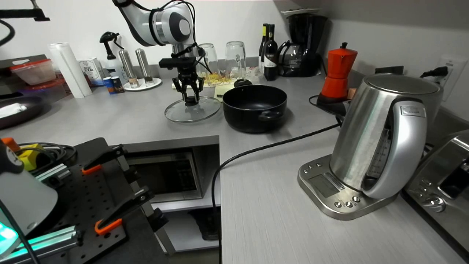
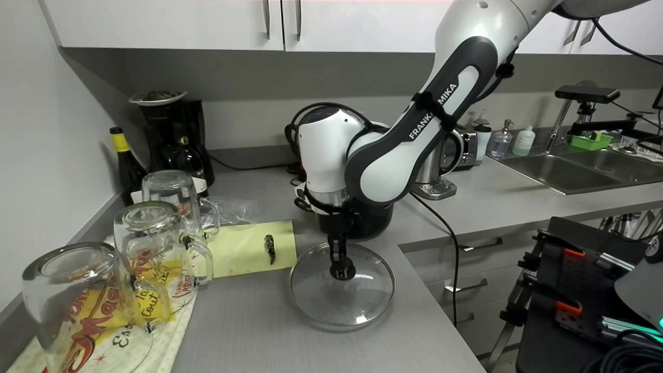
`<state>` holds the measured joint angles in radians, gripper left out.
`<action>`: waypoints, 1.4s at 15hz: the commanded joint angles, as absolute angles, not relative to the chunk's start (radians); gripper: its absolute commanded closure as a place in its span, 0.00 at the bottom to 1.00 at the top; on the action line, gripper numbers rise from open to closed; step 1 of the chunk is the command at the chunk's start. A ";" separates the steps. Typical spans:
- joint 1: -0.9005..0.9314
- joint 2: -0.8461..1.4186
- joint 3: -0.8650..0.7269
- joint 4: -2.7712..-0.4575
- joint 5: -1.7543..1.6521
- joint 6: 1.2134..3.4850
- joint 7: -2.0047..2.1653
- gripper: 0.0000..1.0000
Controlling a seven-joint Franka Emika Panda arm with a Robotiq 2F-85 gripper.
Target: Take the lid off of the pot
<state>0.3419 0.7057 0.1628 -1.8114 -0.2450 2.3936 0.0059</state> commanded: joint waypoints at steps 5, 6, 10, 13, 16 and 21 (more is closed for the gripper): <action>0.327 0.704 0.177 -1.827 -0.224 2.403 -0.032 0.75; 0.326 0.705 0.177 -1.827 -0.223 2.403 -0.033 0.75; 0.327 0.704 0.179 -1.829 -0.220 2.402 -0.030 0.23; 0.328 0.701 0.180 -1.829 -0.219 2.404 -0.028 0.03; 0.331 0.699 0.182 -1.830 -0.219 2.405 -0.026 0.00; 0.334 0.699 0.182 -1.827 -0.220 2.399 -0.021 0.00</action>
